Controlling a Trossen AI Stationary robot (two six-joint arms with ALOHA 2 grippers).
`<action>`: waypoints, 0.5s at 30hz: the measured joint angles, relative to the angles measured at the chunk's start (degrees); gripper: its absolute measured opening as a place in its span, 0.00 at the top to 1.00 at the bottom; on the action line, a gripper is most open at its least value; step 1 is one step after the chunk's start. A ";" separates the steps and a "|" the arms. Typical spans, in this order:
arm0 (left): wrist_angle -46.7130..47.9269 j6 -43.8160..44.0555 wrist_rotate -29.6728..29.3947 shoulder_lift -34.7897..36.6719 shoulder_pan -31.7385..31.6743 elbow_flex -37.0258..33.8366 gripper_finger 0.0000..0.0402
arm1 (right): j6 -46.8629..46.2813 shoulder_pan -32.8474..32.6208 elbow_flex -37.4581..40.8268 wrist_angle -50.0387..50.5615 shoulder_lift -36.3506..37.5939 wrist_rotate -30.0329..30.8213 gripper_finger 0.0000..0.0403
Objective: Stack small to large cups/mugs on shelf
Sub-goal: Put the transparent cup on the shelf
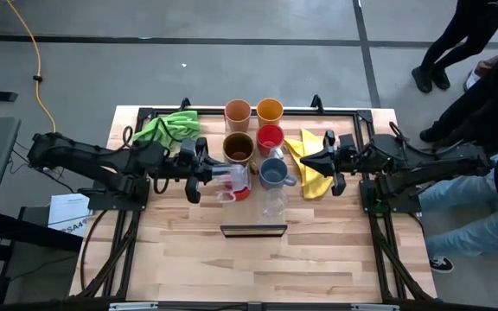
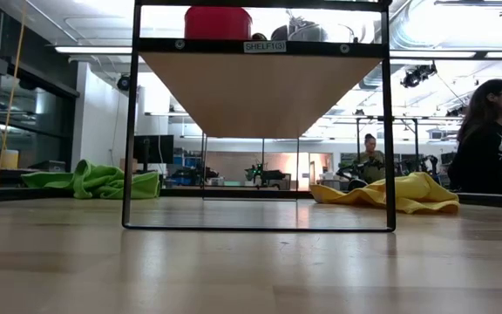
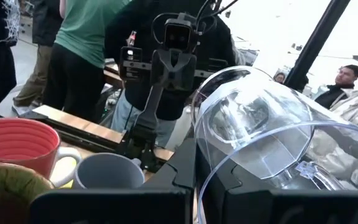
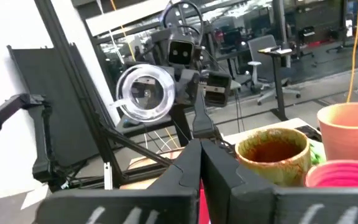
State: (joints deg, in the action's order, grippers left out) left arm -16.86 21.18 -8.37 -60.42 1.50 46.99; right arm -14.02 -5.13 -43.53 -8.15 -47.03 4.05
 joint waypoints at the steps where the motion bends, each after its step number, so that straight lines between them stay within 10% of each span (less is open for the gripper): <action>1: 0.07 -0.26 0.03 0.05 0.00 0.01 1.00 | 0.30 0.00 0.00 -0.25 0.00 -0.24 1.00; 15: 2.03 -1.23 0.21 1.14 0.00 0.08 1.00 | 1.02 -0.02 0.00 -0.34 0.00 -0.33 1.00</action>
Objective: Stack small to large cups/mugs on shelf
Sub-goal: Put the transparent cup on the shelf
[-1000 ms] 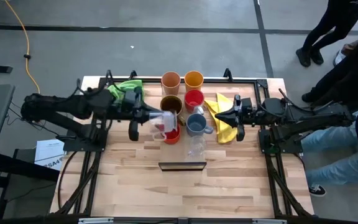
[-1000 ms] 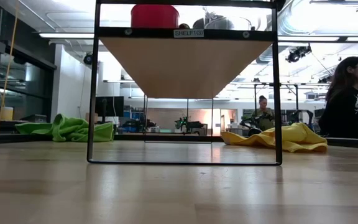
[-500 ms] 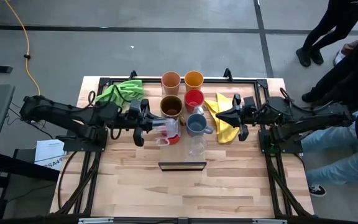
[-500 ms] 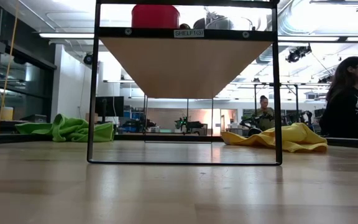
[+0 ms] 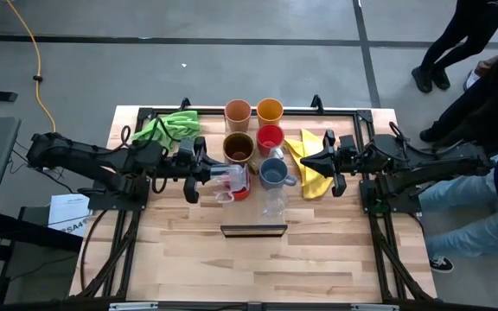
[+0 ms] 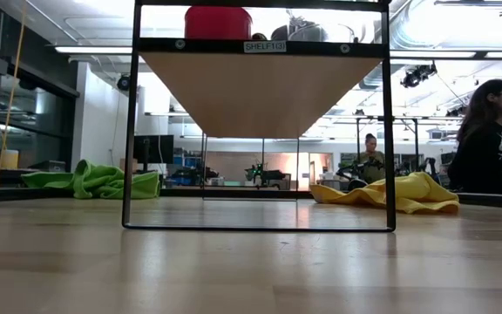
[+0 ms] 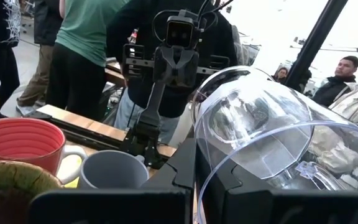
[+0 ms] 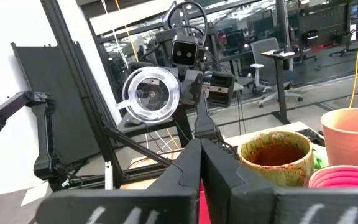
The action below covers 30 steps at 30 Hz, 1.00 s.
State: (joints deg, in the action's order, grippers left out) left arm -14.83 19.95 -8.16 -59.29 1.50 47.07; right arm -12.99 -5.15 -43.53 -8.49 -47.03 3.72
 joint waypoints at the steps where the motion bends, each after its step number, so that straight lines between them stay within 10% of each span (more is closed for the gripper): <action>1: 0.00 0.01 0.00 0.00 0.00 0.00 1.00 | 0.00 0.01 0.00 0.02 0.00 0.03 1.00; 17: 1.17 1.82 0.02 1.78 0.00 0.06 1.00 | 0.41 0.00 0.00 -0.02 0.00 0.09 1.00; 30: 50.67 18.47 -0.71 -5.79 5.35 27.28 1.00 | 0.00 0.01 0.00 0.03 0.00 0.14 1.00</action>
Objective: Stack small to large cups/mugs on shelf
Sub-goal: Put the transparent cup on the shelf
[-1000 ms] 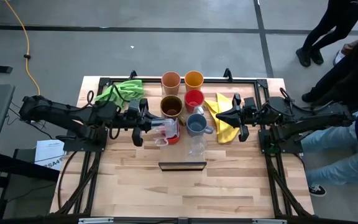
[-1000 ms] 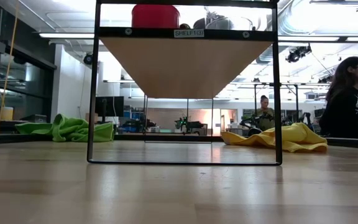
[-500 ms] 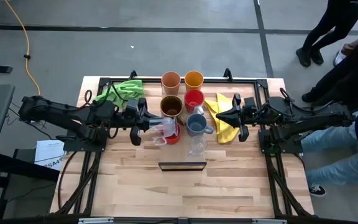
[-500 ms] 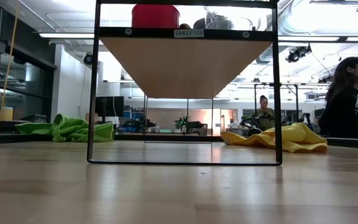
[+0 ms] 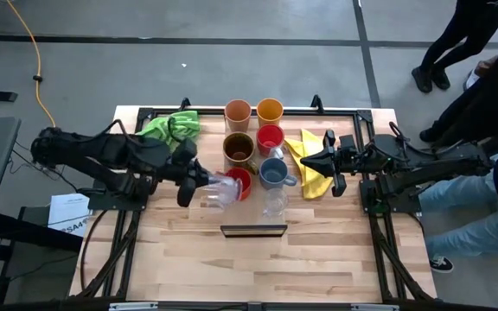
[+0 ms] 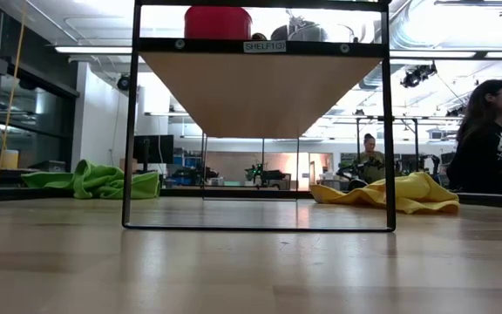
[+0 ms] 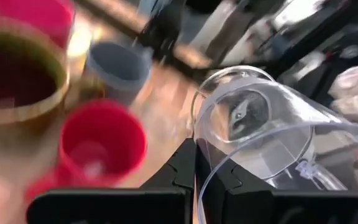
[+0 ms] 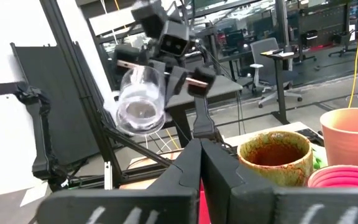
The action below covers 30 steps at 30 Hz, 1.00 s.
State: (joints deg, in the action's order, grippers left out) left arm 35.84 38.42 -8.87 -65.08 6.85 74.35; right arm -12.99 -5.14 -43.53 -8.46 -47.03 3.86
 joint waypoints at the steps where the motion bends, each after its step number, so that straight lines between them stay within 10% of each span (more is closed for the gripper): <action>1: 3.78 2.28 -0.70 -1.48 1.03 2.39 1.00 | 0.02 0.00 0.00 0.04 0.00 0.00 1.00; 11: 25.69 26.57 -2.59 -16.68 8.68 16.50 1.00 | 0.02 0.01 0.00 0.85 0.02 0.02 1.00; 30: 30.13 43.07 -6.22 -23.98 8.51 17.16 1.00 | 0.01 0.01 0.00 3.16 0.02 0.03 1.00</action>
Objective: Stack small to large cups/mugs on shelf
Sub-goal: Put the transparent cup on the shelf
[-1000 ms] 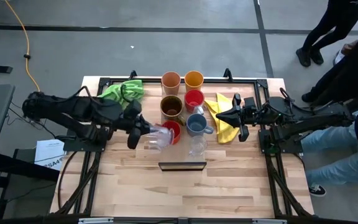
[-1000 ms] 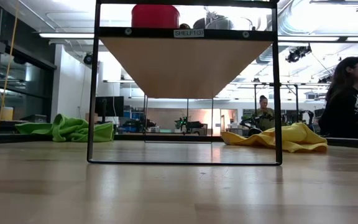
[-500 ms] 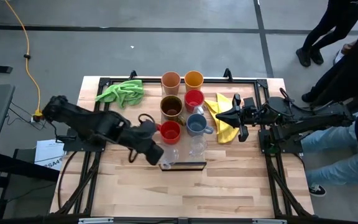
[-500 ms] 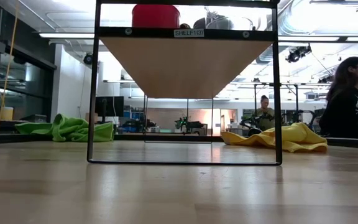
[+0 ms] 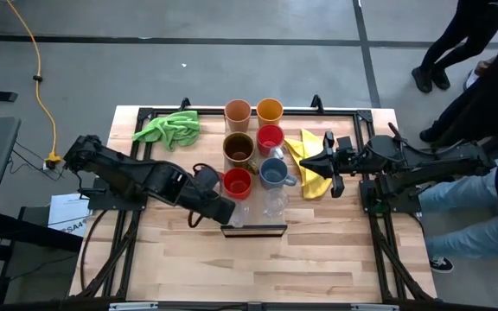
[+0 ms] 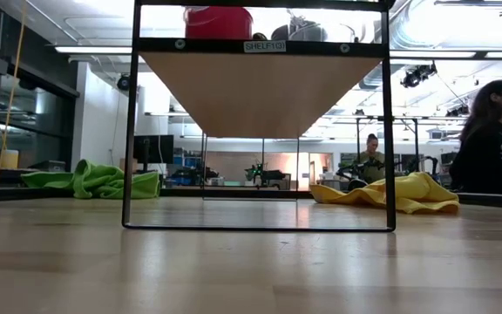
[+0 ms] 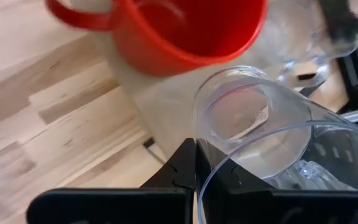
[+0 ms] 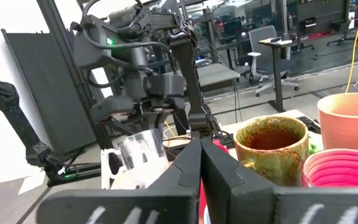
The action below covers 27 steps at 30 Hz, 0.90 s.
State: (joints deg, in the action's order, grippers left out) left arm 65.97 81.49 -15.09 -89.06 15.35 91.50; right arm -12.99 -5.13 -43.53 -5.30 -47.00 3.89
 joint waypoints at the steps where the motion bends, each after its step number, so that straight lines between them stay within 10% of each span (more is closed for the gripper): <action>1: 0.50 0.44 0.50 -0.02 0.00 0.00 1.00 | -0.01 0.00 0.00 0.00 0.00 -0.01 1.00; 27: 1.40 1.31 2.67 -2.99 -1.46 -0.07 1.00 | -0.01 0.00 0.00 0.96 -0.07 -0.01 1.00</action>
State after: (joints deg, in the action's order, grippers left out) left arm 67.37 82.81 -12.43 -92.05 13.89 91.44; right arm -12.99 -5.13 -43.53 -4.34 -47.07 3.88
